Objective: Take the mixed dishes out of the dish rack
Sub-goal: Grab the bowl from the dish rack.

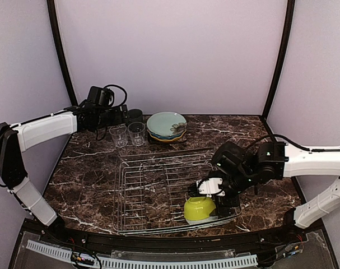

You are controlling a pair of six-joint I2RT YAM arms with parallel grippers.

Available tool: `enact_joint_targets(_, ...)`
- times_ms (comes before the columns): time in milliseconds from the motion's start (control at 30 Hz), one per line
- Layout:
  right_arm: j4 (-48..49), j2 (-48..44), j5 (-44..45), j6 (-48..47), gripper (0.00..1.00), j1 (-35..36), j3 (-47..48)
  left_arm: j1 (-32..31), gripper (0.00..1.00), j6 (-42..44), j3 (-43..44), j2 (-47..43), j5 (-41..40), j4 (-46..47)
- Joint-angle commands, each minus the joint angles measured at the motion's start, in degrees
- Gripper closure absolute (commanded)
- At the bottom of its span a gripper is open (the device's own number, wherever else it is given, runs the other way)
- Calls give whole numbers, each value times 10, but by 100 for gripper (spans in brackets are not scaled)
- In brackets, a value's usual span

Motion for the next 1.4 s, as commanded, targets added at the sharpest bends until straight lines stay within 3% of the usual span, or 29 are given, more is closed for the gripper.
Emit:
enact_joint_targets(0,12,18,38,-22,1,6,-3,-3,1,-2,-15,-27,10,12)
enact_joint_targets(833,48,93,-20,-81,1,6,49,-2,1,-28,-11,-14,48,28)
enact_joint_targets(1367,66,125,-62,-77,24,6,67,-1,1,-38,-10,-6,54,28)
